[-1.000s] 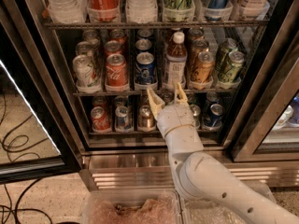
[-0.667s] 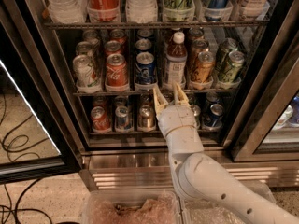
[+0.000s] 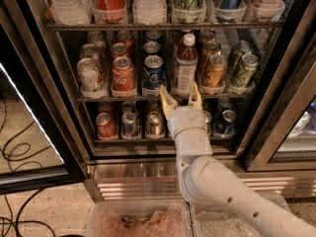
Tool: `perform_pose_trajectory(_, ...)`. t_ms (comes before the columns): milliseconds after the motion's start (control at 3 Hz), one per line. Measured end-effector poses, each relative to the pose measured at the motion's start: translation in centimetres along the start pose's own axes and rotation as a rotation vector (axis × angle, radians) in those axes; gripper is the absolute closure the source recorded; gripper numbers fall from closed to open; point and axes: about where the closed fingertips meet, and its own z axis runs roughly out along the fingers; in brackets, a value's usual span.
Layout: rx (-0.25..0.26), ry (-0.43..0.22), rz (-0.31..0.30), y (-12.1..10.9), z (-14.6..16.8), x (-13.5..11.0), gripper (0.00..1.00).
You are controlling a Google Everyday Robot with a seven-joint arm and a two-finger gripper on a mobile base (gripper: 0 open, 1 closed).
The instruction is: Pick blue plastic bottle from middle shelf of fridge
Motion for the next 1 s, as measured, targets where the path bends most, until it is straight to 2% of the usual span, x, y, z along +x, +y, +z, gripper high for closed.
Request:
perform_pose_trajectory(333, -0.002, 0.002, -0.005, 0.27, 0.46, 0.27, 0.15)
perform_pose_trajectory(667, 0.007, 0.001, -0.006, 0.31, 0.81, 0.57, 0.28)
perform_pose_trajectory(1000, 0.010, 0.001, -0.007, 0.29, 0.87, 0.62, 0.28)
